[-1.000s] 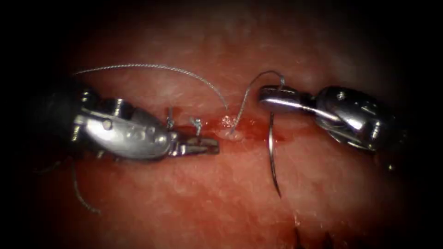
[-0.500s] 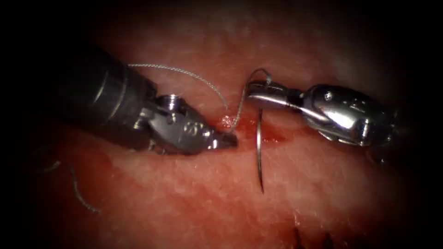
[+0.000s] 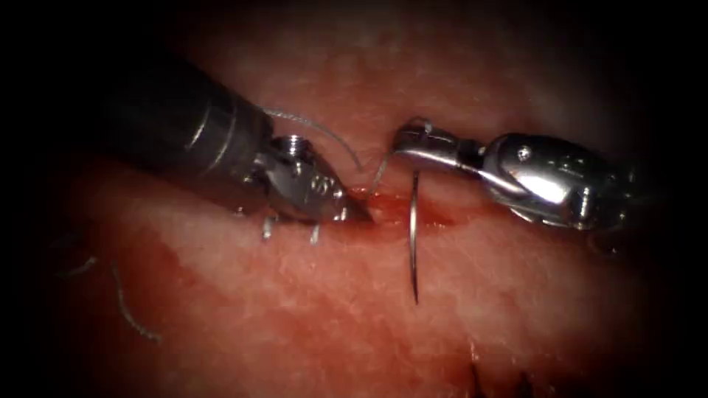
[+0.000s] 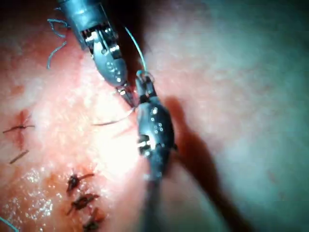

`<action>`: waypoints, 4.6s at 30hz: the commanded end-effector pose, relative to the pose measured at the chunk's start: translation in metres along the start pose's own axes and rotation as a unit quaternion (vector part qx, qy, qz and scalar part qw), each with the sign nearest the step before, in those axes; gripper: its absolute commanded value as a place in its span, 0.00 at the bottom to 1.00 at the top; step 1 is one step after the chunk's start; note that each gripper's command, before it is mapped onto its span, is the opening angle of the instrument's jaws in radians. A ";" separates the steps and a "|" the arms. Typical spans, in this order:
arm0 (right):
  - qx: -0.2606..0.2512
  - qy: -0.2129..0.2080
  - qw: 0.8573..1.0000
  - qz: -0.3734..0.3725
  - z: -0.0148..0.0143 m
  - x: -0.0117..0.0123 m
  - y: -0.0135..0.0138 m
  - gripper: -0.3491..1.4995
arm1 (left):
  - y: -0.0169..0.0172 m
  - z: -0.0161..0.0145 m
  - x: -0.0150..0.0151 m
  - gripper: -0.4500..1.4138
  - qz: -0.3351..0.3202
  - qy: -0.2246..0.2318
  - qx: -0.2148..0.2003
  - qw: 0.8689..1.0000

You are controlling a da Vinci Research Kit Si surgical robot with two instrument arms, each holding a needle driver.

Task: Wound Closure

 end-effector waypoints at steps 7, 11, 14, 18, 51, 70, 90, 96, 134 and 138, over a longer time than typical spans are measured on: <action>0.001 0.004 0.999 -0.040 0.0011 -0.0010 -0.0006 0.00 | -0.0021 0.0020 -0.0010 0.00 -0.025 -0.047 0.006 0.999; 0.001 0.009 0.998 -0.057 0.0013 -0.0009 -0.0007 0.00 | -0.0015 0.0031 -0.0019 0.00 -0.023 -0.089 -0.002 0.996; 0.001 0.017 0.997 -0.077 0.0016 -0.0009 -0.0006 0.00 | -0.0006 0.0040 -0.0024 0.00 -0.023 -0.119 -0.028 0.992; -0.003 0.029 0.993 -0.112 0.0024 -0.0010 -0.0004 0.00 | 0.0008 0.0050 -0.0028 0.00 -0.026 -0.142 -0.063 0.988; -0.023 0.062 0.919 -0.390 0.0058 -0.0029 -0.0003 0.00 | 0.0060 -0.0002 -0.0023 0.00 -0.012 -0.122 -0.111 0.986; -0.018 0.089 0.892 -0.442 0.0058 -0.0054 -0.0043 0.00 | 0.0055 -0.0025 0.0000 0.00 -0.018 -0.080 -0.107 0.991; -0.022 0.093 0.895 -0.436 0.0055 -0.0042 -0.0029 0.00 | 0.0104 -0.0050 0.0015 0.00 -0.021 -0.002 -0.052 0.998; -0.024 0.094 0.905 -0.414 0.0058 -0.0041 -0.0030 0.00 | 0.0104 -0.0031 0.0014 0.00 -0.001 0.059 0.007 0.998; -0.047 0.092 0.949 -0.299 0.0061 -0.0020 -0.0020 0.00 | 0.0083 -0.0013 -0.0021 0.00 0.002 0.101 0.030 0.994; -0.048 0.091 0.950 -0.295 0.0061 -0.0018 -0.0019 0.00 | 0.0083 -0.0005 -0.0032 0.00 0.007 0.101 0.033 0.994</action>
